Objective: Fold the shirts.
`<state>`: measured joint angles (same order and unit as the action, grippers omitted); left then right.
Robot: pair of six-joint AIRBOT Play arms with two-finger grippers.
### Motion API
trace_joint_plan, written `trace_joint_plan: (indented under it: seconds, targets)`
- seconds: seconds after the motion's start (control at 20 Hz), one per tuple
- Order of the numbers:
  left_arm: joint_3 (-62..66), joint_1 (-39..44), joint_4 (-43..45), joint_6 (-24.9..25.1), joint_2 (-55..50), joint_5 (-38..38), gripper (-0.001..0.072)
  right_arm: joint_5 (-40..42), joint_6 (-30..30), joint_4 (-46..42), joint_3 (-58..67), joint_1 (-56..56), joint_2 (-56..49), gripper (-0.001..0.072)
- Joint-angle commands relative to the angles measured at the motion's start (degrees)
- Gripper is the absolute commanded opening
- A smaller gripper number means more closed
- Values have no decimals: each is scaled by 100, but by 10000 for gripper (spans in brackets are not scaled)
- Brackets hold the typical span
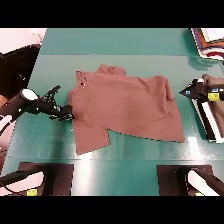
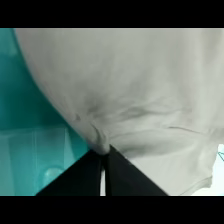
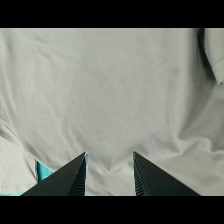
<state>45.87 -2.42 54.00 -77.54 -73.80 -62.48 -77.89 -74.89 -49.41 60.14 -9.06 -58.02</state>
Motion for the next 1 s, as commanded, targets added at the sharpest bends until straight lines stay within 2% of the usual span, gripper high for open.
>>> trace_joint_plan:
  seconds: [0.0, 0.2, 0.25, 0.3, 0.35, 0.6, 0.95]
  targets:
    - [168, 35, 11, -42, 101, 31, 23, -407, -4, -306, -7, -343, 7, 339]
    - [249, 35, 151, -33, 699, 52, 24, -782, -273, -2046, -734, -1080, 151, 341]
    - [251, 35, 153, 0, 782, 31, 24, -750, -269, -2262, -1115, -1292, 201, 392]
    - [251, 35, 153, 2, 839, 7, 24, -688, -269, -2269, -1539, -1539, 216, 516]
    - [254, 35, 144, 0, 852, -4, 24, -616, -264, -2203, -1912, -1753, 212, 533]
    - [251, 35, 146, 0, 846, 52, 25, -4, -234, -1928, -3119, -1805, 212, 502]
    - [251, 35, 149, -2, 846, 50, 25, 393, -225, -1757, -3274, -758, 212, 497]
